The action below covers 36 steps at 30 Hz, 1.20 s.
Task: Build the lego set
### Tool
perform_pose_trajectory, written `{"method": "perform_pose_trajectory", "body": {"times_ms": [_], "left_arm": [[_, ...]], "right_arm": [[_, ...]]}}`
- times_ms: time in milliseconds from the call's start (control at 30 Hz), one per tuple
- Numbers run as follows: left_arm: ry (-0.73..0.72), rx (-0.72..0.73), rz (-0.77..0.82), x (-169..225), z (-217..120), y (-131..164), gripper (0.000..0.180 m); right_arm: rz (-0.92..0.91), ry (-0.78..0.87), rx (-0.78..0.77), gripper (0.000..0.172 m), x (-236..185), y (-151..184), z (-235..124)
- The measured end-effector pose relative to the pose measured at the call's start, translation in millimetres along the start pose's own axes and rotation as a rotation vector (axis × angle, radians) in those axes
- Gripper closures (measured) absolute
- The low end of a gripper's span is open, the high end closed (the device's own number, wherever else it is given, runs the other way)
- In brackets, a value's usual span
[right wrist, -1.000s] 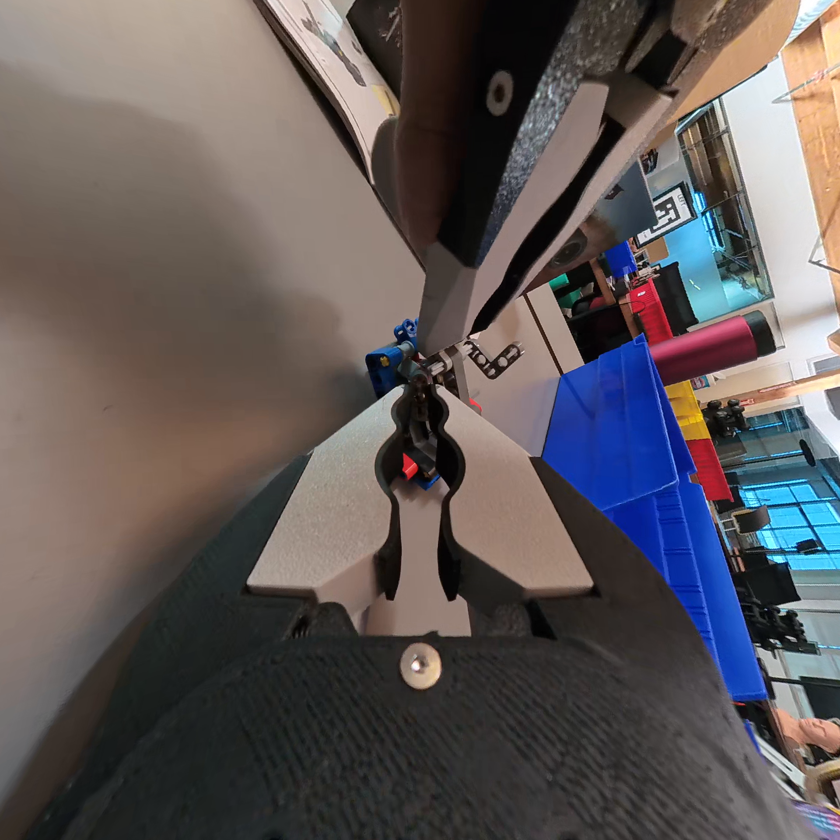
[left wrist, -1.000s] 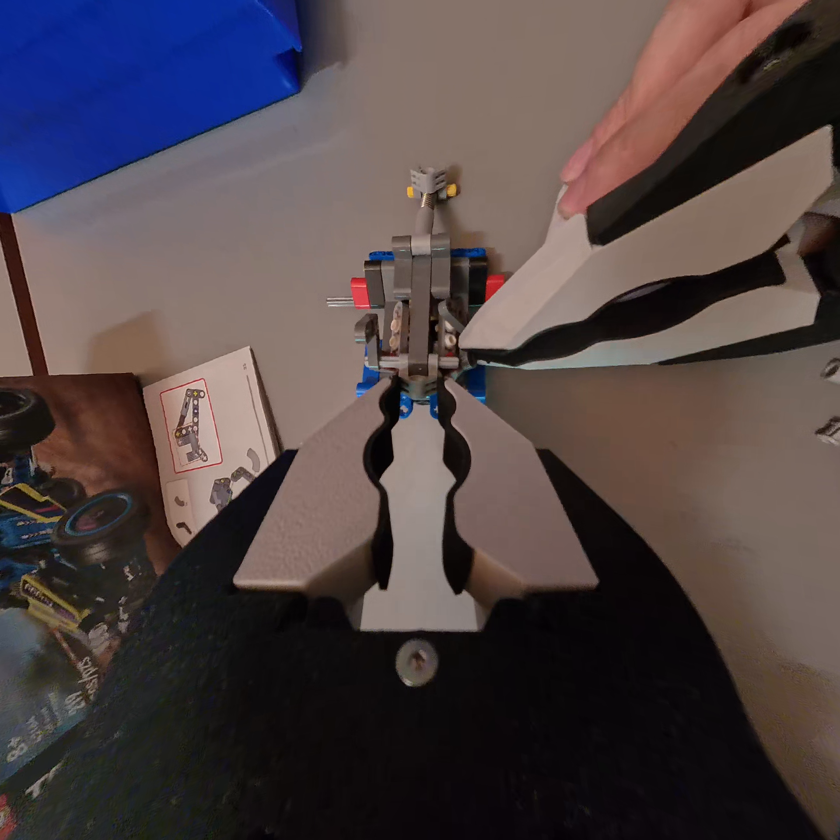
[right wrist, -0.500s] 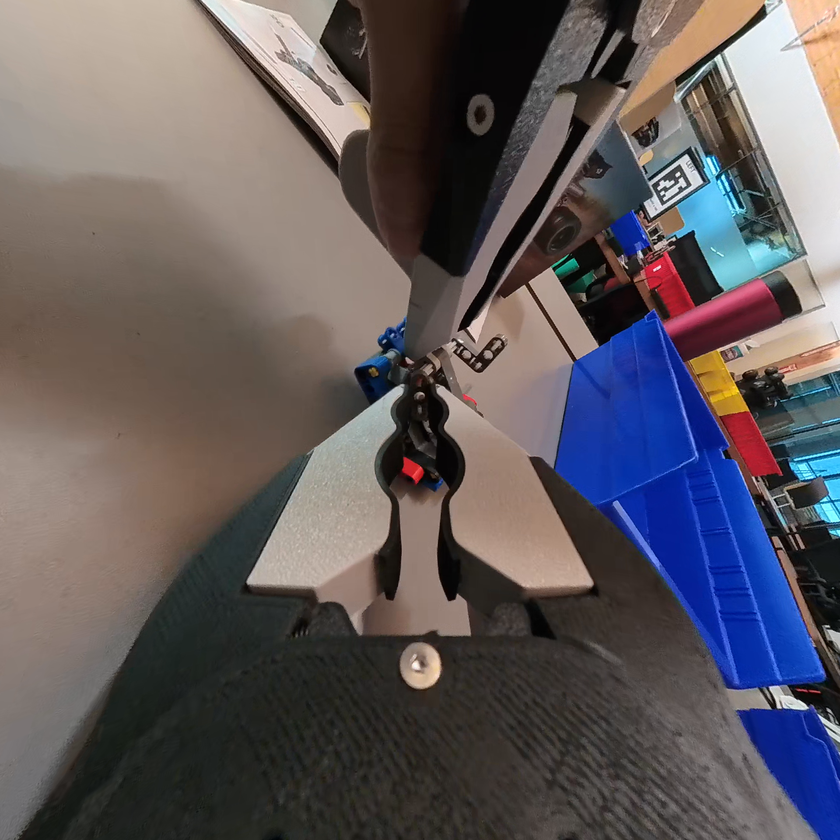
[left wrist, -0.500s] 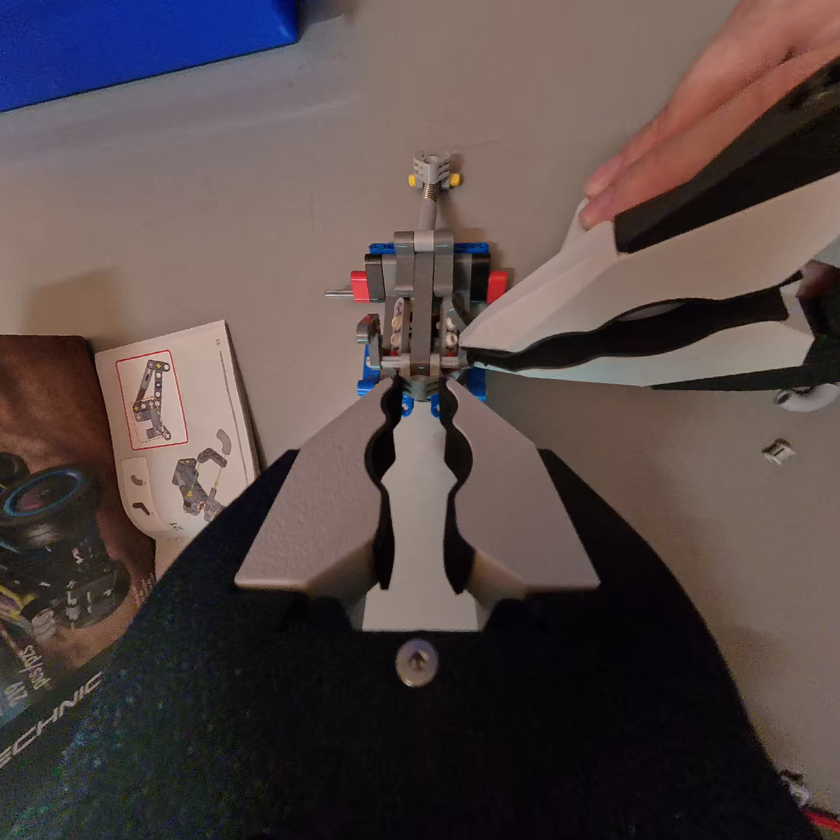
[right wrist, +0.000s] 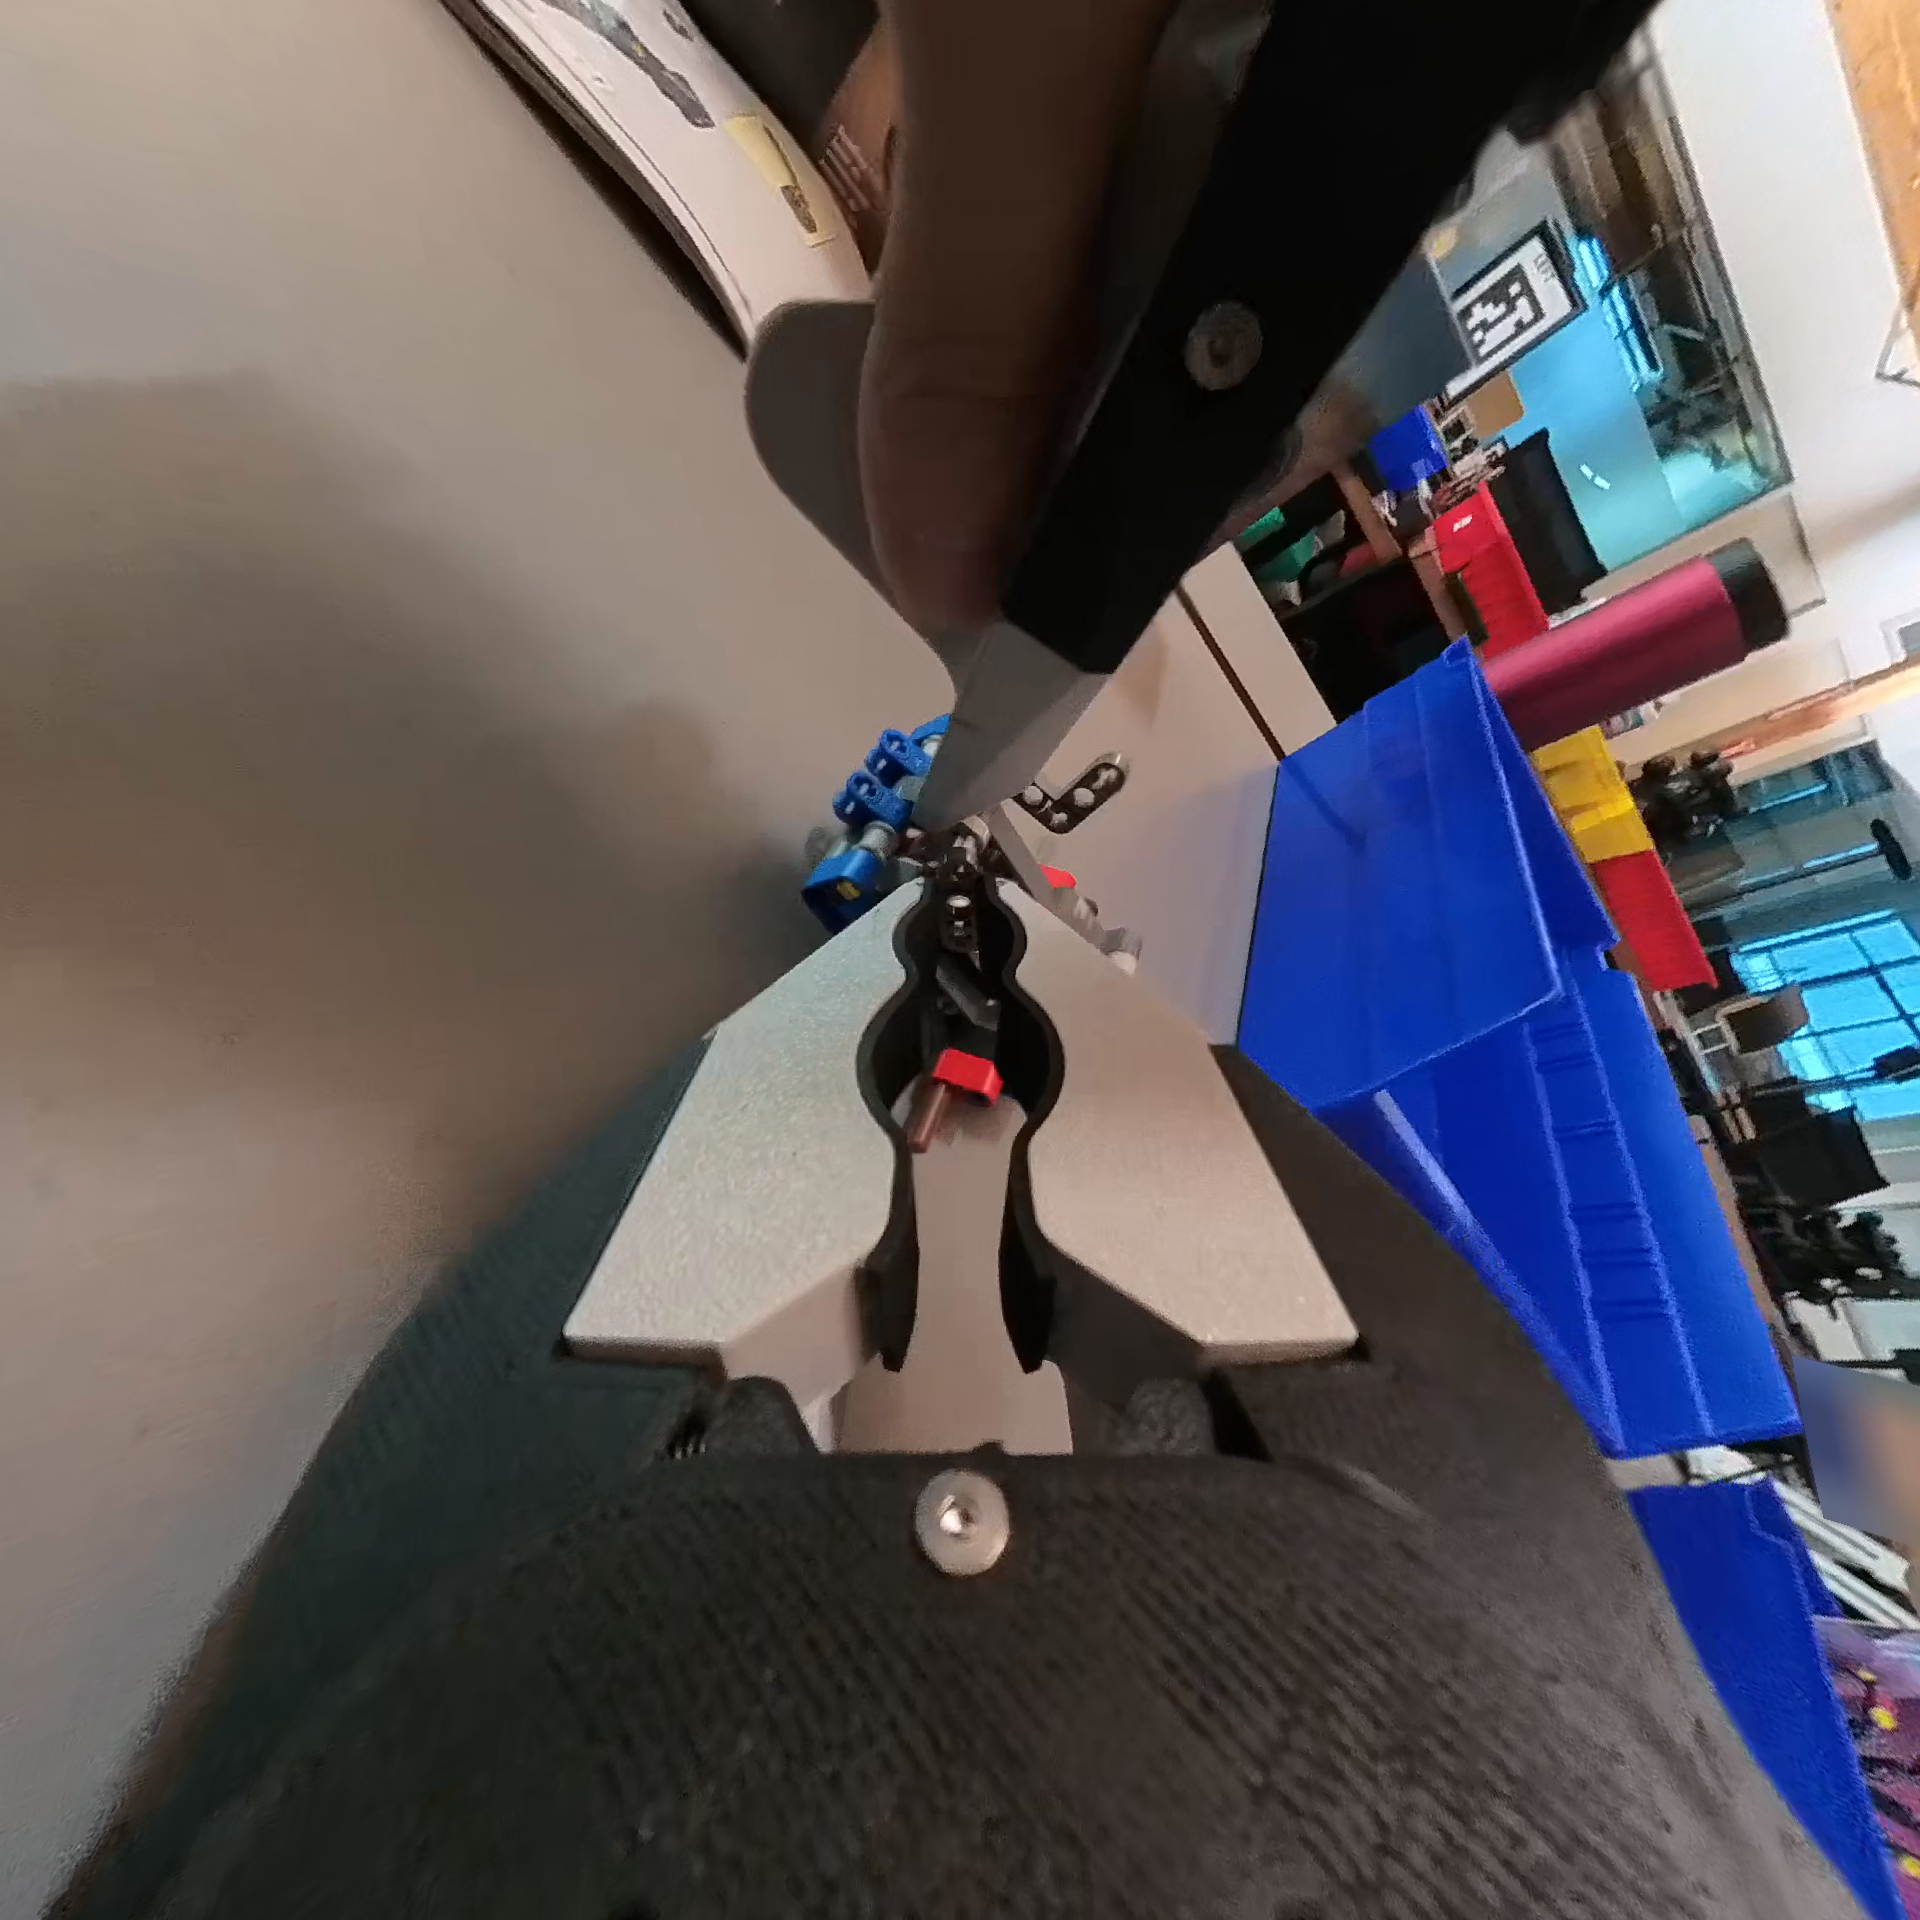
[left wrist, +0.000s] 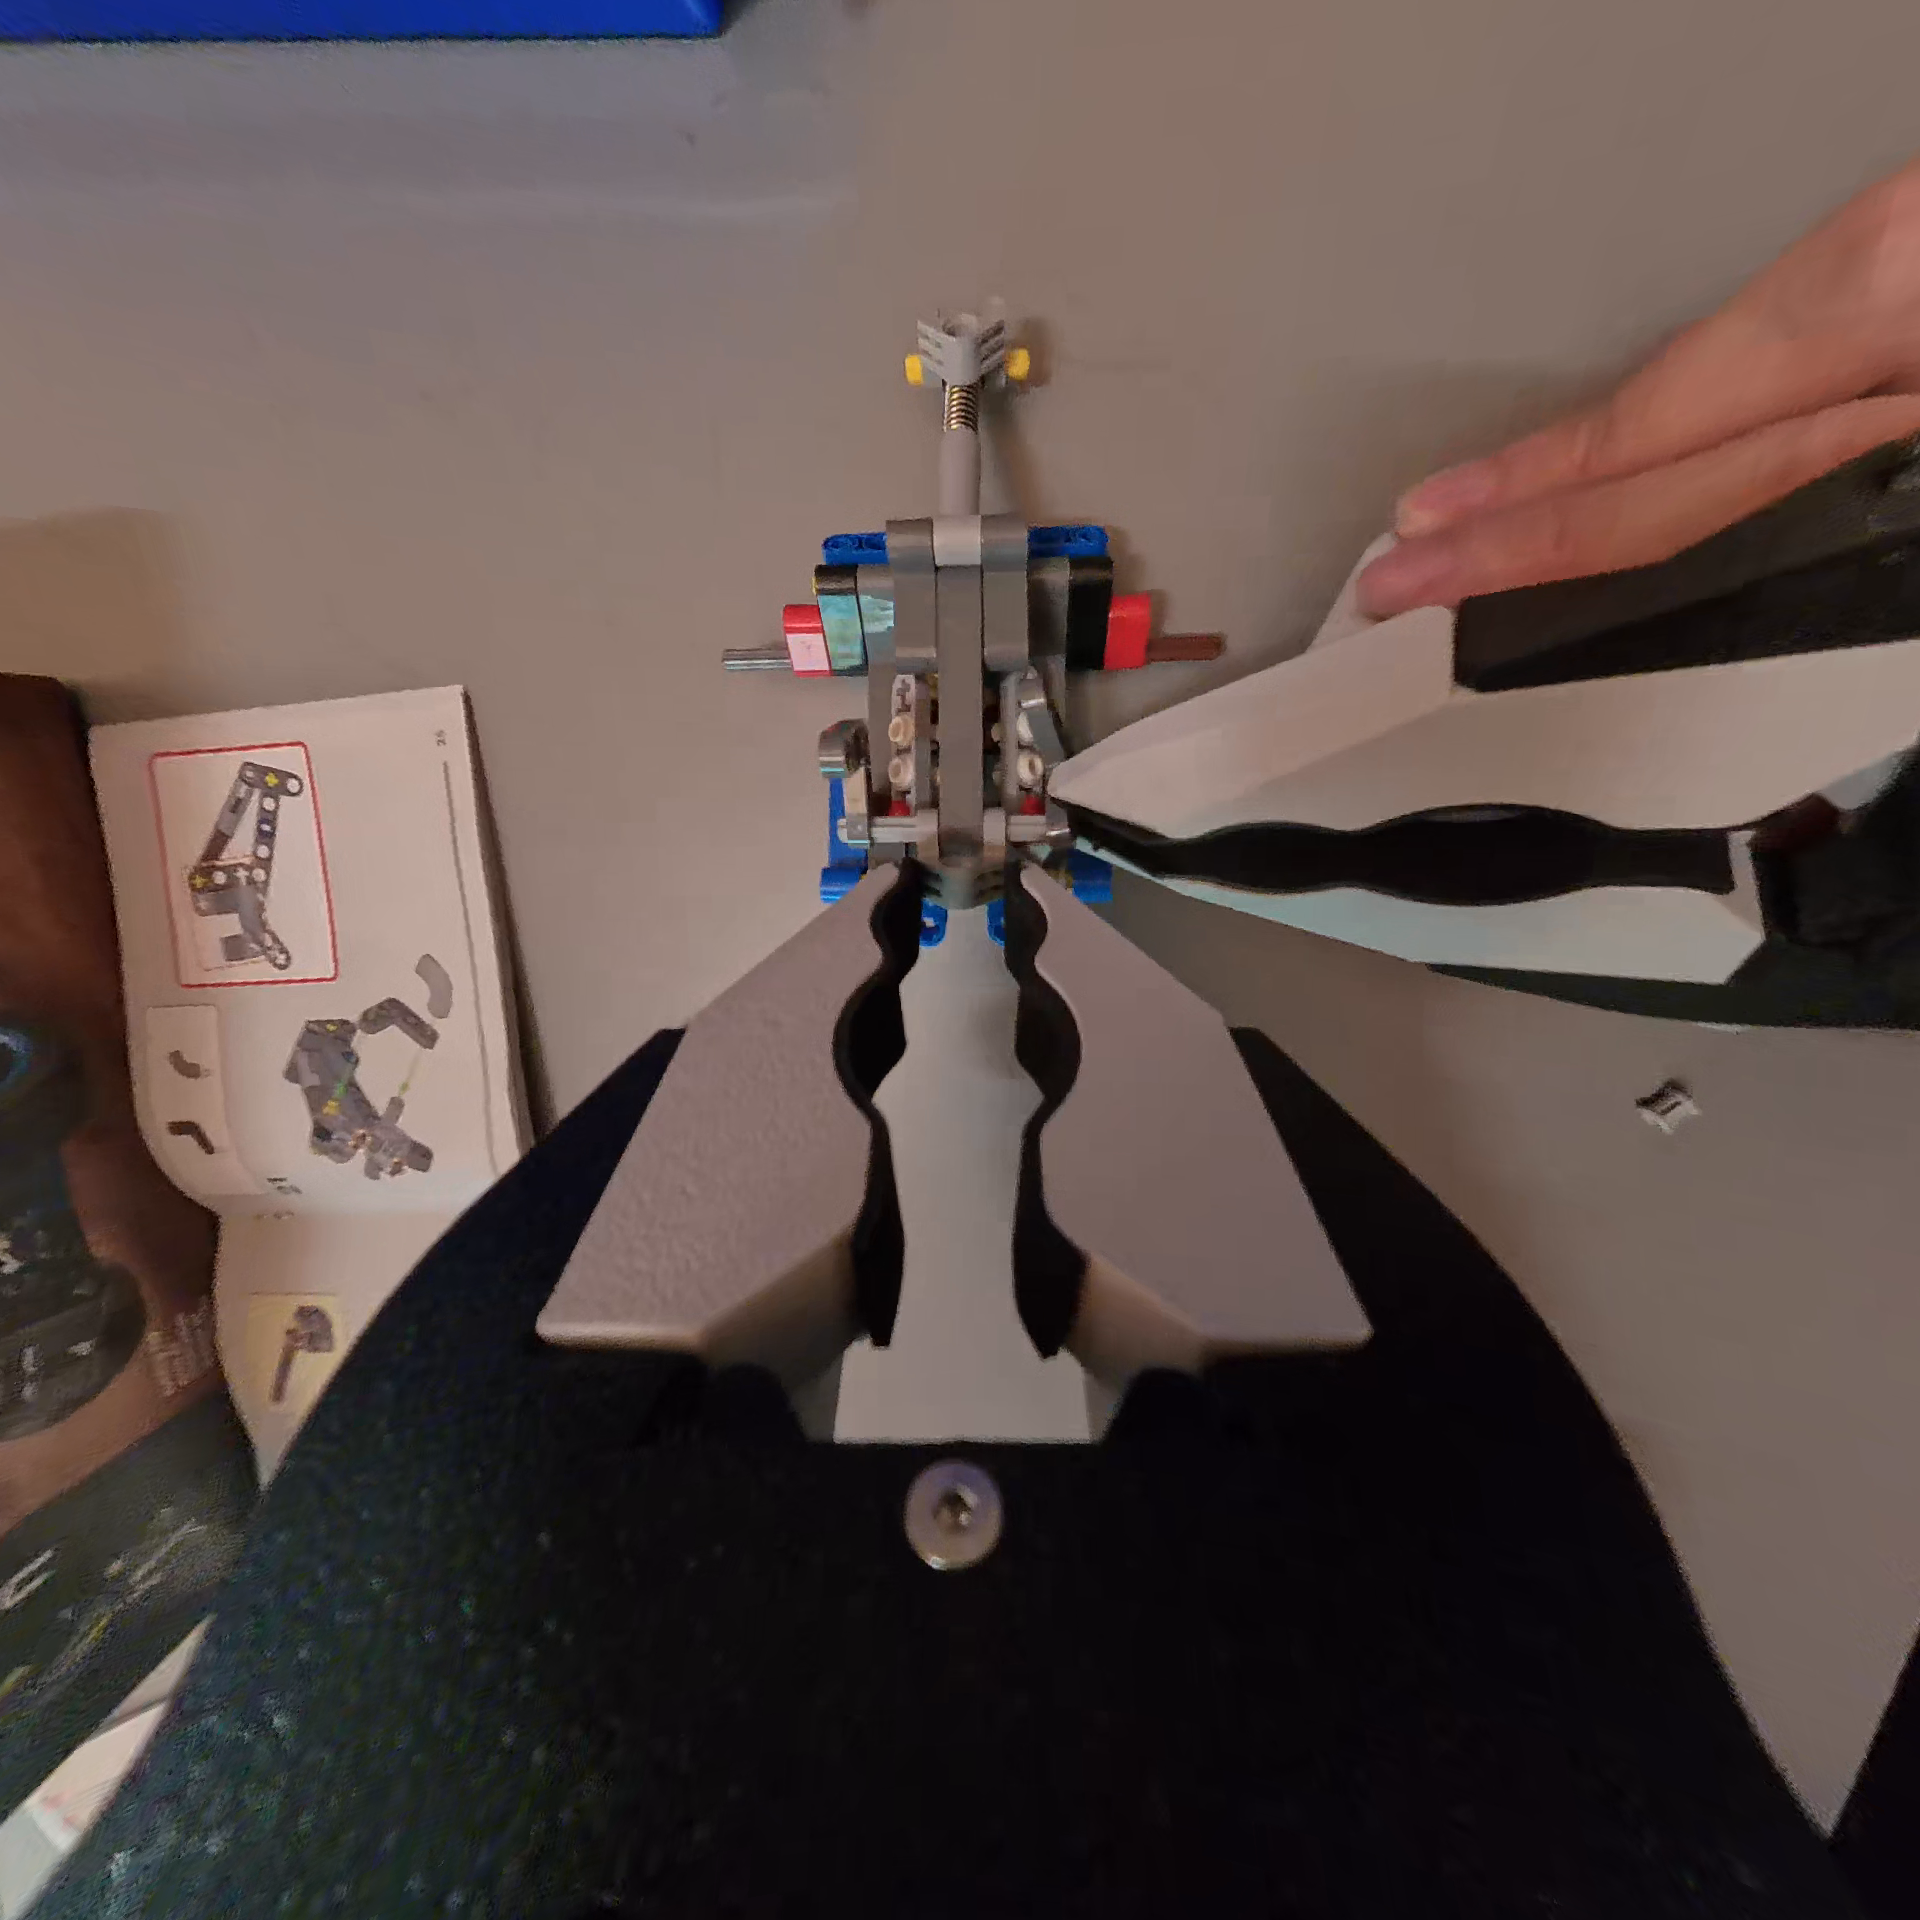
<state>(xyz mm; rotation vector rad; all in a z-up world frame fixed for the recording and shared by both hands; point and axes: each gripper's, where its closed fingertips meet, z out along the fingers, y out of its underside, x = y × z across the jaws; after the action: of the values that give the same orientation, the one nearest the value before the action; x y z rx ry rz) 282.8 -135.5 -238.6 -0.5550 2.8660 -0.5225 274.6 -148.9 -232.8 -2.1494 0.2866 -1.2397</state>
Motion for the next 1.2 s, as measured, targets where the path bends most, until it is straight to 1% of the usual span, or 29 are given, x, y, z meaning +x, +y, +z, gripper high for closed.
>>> {"method": "perform_pose_trajectory", "body": {"times_ms": [33, 100, 233, 333, 467, 833, 1200], "left_arm": [[0.006, 0.005, -0.013, 0.5, 0.3, 0.2, 0.168], [-0.008, 0.007, -0.023, 0.8, 1.4, 1.7, 0.168], [-0.041, 0.015, -0.037, 0.8, 3.5, 4.0, 0.168], [-0.035, 0.024, -0.053, 0.9, 3.7, 4.4, 0.168], [-0.021, 0.027, -0.064, 1.1, 4.0, 4.9, 0.168], [0.003, 0.057, -0.087, 2.1, 4.5, 3.7, 0.168], [0.019, 0.076, -0.136, 1.6, 4.5, 2.3, 0.168]], "right_arm": [[0.019, -0.003, -0.002, 0.167, 0.0, 0.3, 0.1], [0.042, -0.013, -0.002, 0.167, -1.7, 0.2, 0.8], [0.028, -0.019, 0.000, 0.167, -4.8, 0.9, 2.0], [0.050, -0.030, 0.012, 0.167, -5.0, 0.7, 2.1], [0.001, -0.013, 0.004, 0.167, -5.8, 1.2, 3.8], [-0.043, 0.000, 0.011, 0.167, -5.2, -0.7, 3.0], [-0.210, 0.046, -0.084, 0.167, -3.9, 4.0, 3.1]]}}
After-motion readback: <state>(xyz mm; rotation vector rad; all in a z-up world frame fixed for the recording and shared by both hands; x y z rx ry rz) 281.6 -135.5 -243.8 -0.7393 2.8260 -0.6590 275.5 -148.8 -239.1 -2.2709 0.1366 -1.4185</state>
